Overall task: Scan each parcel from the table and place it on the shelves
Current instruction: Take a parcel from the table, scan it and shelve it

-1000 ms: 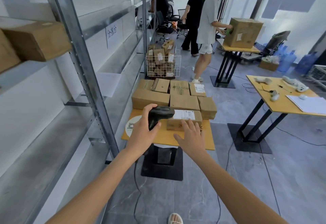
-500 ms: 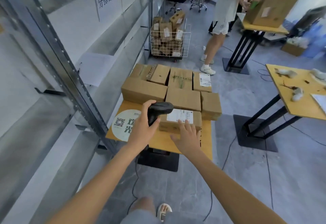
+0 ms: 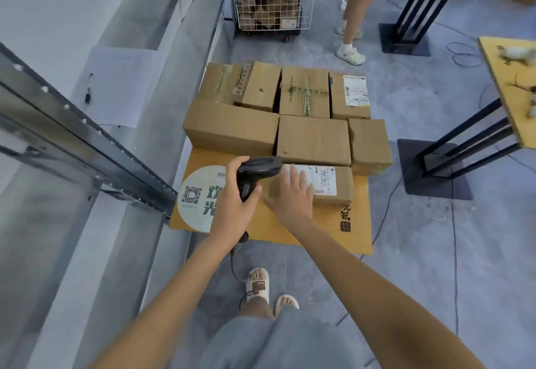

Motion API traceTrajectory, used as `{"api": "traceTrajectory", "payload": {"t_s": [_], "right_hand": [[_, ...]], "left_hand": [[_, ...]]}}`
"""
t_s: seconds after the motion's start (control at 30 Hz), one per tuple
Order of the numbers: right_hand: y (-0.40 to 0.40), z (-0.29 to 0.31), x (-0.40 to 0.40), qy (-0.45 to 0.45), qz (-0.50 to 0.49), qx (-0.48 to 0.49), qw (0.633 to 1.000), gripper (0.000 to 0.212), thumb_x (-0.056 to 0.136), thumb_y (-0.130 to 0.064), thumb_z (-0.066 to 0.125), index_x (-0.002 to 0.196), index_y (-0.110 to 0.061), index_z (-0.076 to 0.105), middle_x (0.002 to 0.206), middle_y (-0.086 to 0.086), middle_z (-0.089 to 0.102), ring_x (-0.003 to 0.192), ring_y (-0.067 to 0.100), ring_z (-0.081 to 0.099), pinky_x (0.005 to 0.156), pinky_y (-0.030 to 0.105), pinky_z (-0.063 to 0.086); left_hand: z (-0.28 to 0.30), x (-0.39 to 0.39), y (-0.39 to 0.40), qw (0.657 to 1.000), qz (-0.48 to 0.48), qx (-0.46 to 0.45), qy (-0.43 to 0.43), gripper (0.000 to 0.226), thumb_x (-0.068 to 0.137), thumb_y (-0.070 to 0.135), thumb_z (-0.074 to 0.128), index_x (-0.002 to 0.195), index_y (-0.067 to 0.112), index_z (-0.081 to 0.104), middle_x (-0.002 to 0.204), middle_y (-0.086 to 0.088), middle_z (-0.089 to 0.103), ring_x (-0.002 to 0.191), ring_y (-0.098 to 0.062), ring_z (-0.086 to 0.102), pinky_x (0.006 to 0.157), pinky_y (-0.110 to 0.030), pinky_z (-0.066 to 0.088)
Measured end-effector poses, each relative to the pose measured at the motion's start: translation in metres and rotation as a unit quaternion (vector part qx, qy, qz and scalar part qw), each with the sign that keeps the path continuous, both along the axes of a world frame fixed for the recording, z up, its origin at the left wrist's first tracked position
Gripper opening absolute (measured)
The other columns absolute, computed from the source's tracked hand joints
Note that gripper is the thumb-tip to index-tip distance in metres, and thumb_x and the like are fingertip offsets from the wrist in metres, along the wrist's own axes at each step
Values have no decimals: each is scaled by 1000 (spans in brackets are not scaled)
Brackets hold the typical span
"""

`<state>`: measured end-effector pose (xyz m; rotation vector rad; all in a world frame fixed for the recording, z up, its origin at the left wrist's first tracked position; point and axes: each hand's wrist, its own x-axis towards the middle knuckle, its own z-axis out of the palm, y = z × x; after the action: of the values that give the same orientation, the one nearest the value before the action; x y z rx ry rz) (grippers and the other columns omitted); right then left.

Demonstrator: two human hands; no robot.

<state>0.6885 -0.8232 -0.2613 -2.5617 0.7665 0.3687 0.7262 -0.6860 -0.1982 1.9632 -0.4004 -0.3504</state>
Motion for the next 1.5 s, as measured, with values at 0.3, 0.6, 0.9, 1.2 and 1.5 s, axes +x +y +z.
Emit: {"api": "traceTrajectory", "payload": {"t_s": [0.3, 0.6, 0.9, 1.2, 1.5], "right_hand": [[12, -31, -4, -34, 12, -53, 998, 87, 97, -53, 51, 162, -17, 5, 169, 4, 8, 156, 33, -5, 122, 56, -7], [30, -33, -74, -134, 161, -93, 973, 67, 66, -22, 80, 130, -10, 63, 138, 9, 60, 137, 39, 49, 111, 68, 35], [-5, -22, -102, -209, -50, 17, 976, 69, 95, -36, 63, 155, -16, 35, 164, 9, 28, 154, 29, 20, 124, 57, 13], [7, -36, -82, -134, -251, 205, 937, 90, 100, -47, 54, 159, -29, -12, 169, 8, -15, 156, 32, 8, 120, 52, 26], [40, -34, -99, -140, -233, 213, 938, 82, 103, -42, 50, 158, -38, -11, 168, -6, -17, 156, 25, 6, 118, 52, 33]], "left_hand": [[-31, 19, 11, 1000, 3, 10, 21, 60, 97, 19, 67, 131, 58, 36, 124, 1, 62, 99, -33, 68, 84, -55, 59], [-38, 22, 3, 999, -28, 7, 35, 60, 96, 19, 66, 130, 57, 35, 117, -8, 64, 97, -35, 67, 87, -54, 58], [-58, 11, -22, 996, -49, -7, 79, 59, 98, 14, 65, 131, 52, 35, 121, 0, 61, 95, -32, 68, 85, -52, 59], [-81, 3, -39, 983, -40, -26, 178, 61, 96, 8, 68, 142, 29, 34, 127, 23, 43, 109, 27, 44, 92, -3, 39], [-92, -16, -3, 970, 13, -43, 237, 61, 94, 12, 71, 136, 38, 34, 127, 29, 42, 101, 33, 44, 81, 4, 38]]}}
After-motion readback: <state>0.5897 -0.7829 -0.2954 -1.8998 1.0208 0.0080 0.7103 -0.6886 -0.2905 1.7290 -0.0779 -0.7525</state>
